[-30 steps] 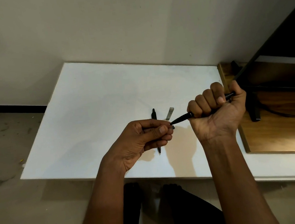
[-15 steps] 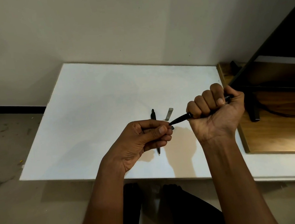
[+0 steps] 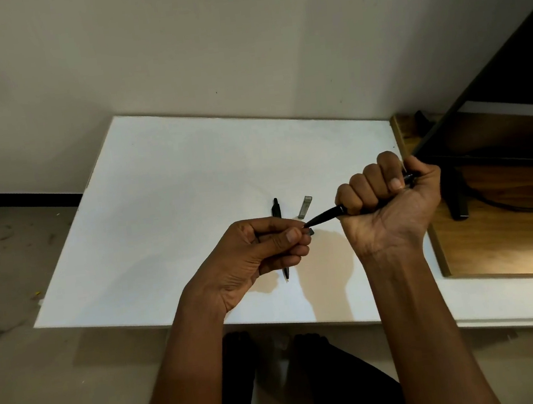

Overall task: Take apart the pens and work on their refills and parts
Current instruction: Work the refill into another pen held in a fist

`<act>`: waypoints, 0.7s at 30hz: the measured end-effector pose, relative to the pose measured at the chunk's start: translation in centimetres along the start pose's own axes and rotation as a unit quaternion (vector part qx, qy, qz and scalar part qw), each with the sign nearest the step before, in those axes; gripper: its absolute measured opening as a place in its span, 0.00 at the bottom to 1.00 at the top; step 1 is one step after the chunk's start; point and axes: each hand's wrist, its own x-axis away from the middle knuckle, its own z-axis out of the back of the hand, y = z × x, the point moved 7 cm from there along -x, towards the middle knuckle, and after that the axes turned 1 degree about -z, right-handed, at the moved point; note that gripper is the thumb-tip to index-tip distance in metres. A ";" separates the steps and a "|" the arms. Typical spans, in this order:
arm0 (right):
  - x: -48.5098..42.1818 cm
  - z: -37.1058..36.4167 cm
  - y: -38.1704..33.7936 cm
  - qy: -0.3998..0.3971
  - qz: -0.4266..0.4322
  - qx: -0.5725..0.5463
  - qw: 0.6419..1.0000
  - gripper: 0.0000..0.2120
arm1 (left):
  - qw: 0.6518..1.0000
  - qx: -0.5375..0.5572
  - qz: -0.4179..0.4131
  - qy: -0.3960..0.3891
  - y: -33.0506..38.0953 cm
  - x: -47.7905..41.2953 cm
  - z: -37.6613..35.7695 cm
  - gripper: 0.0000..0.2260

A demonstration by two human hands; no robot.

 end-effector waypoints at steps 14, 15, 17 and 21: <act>0.0 -0.1 0.0 0.001 -0.002 0.004 1.000 0.20 | 1.000 -0.007 0.000 -0.006 -0.1 0.0 0.1 0.11; 0.1 -0.2 -0.1 0.001 -0.002 0.006 1.000 0.19 | 1.000 -0.007 0.001 -0.006 -0.1 0.0 0.1 0.11; 0.1 -0.2 -0.1 0.003 -0.004 0.008 1.000 0.22 | 1.000 -0.009 0.002 -0.005 -0.1 0.0 0.1 0.12; 0.1 -0.6 0.0 -0.010 -0.013 0.031 0.999 0.24 | 1.000 -0.010 0.005 -0.001 -0.2 0.0 0.2 0.13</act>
